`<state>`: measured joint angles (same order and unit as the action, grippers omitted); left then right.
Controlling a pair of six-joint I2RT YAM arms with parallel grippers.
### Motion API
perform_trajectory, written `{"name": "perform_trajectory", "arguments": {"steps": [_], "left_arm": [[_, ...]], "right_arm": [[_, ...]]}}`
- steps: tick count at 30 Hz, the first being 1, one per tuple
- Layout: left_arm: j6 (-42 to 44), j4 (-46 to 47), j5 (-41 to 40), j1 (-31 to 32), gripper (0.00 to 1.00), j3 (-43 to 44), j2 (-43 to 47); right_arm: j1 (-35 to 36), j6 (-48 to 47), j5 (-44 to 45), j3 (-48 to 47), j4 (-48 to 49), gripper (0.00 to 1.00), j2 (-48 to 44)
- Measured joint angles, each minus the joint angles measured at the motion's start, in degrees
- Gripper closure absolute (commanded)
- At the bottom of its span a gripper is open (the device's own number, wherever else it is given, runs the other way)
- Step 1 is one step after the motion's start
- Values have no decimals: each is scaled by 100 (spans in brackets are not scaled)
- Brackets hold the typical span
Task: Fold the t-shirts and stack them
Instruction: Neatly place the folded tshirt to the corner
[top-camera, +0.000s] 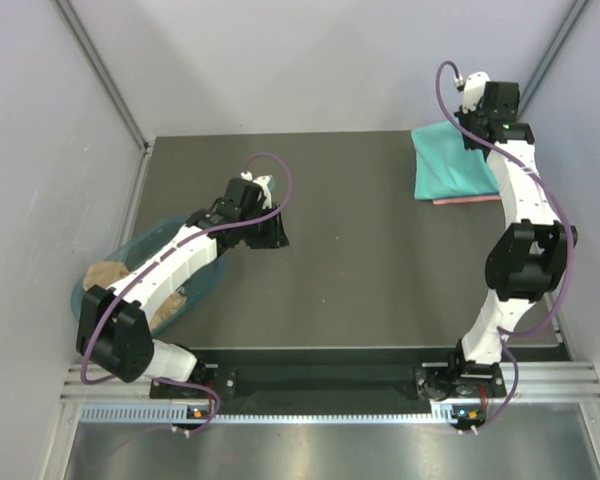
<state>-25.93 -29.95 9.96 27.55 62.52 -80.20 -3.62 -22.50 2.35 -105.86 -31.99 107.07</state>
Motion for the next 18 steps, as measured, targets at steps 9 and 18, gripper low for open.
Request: {"name": "perform_trajectory", "arguments": {"steps": [9,18], "left_arm": [[-2,2,120,0,59,2,0],[-4,2,170,0,58,2,0]], "right_arm": [[0,164,-297,348,-435,100,-857],[0,306,-542,570,-710,100,-1558]]}}
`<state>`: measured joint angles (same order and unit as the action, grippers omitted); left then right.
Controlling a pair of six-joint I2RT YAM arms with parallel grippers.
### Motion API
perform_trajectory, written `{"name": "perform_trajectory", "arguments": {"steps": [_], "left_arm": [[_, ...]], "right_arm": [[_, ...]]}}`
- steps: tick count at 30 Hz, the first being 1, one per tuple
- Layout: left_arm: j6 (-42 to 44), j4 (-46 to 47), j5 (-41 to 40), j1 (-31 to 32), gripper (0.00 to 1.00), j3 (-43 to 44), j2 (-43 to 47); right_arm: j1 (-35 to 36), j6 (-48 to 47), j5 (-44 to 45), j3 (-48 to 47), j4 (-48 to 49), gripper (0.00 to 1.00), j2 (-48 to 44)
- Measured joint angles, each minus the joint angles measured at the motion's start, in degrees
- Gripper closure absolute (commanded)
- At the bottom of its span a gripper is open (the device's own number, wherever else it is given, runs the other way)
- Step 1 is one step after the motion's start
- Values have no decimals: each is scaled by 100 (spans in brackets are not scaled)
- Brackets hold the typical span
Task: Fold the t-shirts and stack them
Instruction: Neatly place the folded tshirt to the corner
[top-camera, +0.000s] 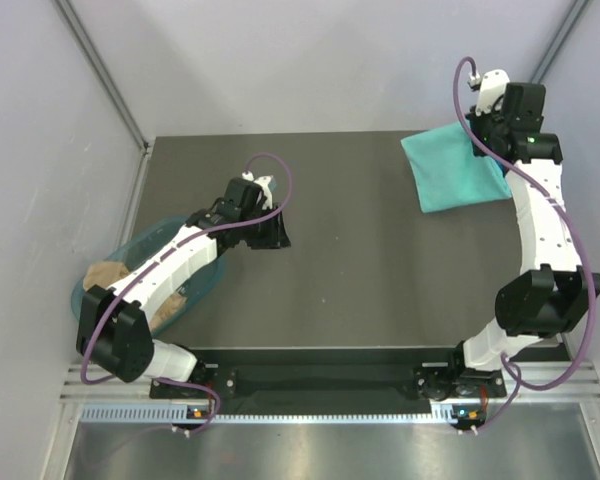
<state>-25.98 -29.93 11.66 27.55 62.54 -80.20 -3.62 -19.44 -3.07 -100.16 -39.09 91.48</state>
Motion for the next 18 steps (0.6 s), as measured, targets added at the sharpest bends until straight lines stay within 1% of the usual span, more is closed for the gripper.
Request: {"name": "perform_trajectory", "arguments": {"steps": [5,11,18], "left_arm": [[0,4,15,0,58,0,0],[7,4,7,0,58,4,0],[44,0,2,0,58,4,0]], "right_arm": [[-44,0,-28,-11,-22,100,175],[-188,15,-96,-155,35,100,723],[-365,-13,-103,-1043,13,100,1617]]}}
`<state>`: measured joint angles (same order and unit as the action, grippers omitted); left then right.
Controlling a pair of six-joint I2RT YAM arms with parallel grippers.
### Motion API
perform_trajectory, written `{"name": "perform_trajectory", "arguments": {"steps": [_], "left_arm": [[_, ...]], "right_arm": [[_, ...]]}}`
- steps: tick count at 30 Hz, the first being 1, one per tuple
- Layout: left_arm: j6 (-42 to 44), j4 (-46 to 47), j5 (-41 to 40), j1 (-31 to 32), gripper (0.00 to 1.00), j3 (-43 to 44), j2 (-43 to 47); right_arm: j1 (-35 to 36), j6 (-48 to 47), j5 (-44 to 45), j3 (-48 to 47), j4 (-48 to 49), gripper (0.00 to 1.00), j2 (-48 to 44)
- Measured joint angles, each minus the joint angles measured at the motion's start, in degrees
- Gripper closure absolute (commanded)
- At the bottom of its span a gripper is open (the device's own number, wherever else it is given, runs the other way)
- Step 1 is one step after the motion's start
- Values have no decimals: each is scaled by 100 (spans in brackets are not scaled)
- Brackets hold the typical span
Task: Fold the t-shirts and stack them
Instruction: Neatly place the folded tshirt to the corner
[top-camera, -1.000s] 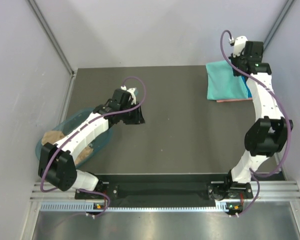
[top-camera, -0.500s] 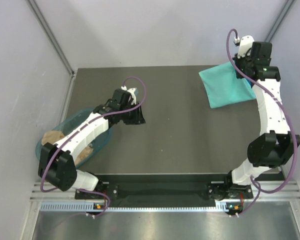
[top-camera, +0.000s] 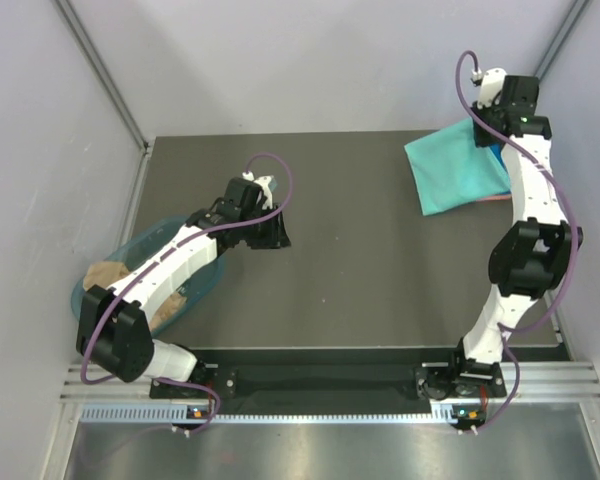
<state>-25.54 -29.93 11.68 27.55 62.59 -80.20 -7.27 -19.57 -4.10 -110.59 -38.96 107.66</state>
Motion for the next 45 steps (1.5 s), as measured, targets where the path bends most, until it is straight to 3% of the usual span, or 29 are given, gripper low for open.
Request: {"name": "perform_trajectory", "arguments": {"steps": [17,32,45], "left_arm": [[2,13,35,0,58,0,-50],[4,44,72,0,57,0,-138],[4,81,96,0,57,-2,-282]], "right_arm": [[-560,225,-424,-533,203,100,422],[-708,363,-511,-1576,557,100,1982],[-929,573,-507,-1858,1084,100,2509]]}}
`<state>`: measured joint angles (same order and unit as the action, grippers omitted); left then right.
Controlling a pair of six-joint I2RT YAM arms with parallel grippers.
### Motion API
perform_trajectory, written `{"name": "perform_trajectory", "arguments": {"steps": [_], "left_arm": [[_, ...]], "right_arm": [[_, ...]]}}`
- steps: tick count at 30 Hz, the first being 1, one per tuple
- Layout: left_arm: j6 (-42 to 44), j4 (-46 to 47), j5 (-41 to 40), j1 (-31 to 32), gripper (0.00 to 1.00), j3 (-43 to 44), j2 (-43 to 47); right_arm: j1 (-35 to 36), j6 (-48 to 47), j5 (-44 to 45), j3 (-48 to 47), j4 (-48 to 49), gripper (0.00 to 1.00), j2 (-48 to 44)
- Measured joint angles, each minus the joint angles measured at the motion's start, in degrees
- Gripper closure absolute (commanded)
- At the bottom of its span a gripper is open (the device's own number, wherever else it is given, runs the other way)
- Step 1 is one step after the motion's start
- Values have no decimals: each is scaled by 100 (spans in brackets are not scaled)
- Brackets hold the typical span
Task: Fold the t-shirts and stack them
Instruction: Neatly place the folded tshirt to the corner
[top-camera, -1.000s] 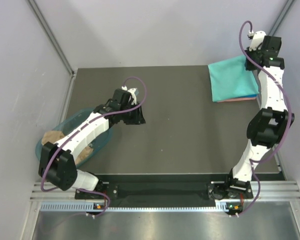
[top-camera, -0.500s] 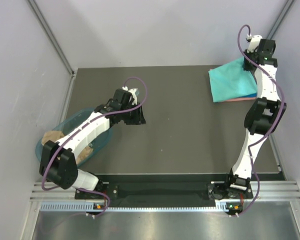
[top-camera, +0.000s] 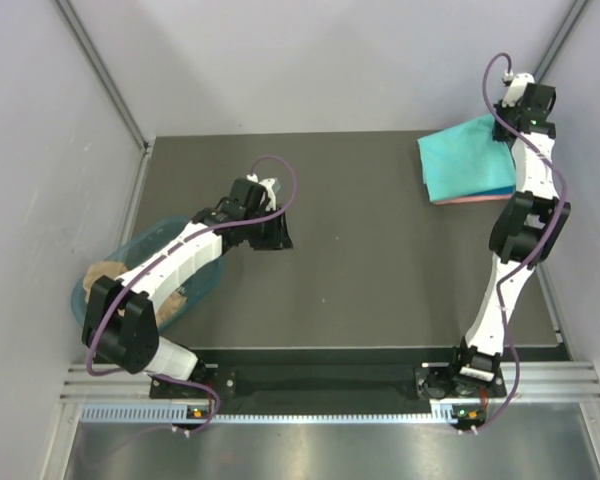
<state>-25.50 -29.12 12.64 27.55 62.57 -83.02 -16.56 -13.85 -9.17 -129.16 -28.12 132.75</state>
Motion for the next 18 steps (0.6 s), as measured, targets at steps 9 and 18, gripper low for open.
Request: {"name": "perform_trajectory", "arguments": {"steps": [9,18], "left_arm": [[15,28,-2,0,57,0,-4],[17,44,2,0,57,2,-55]], "right_arm": [[-22,175,48,-219,310,100,599],[-92,472,160,-92,634,100,632]]}}
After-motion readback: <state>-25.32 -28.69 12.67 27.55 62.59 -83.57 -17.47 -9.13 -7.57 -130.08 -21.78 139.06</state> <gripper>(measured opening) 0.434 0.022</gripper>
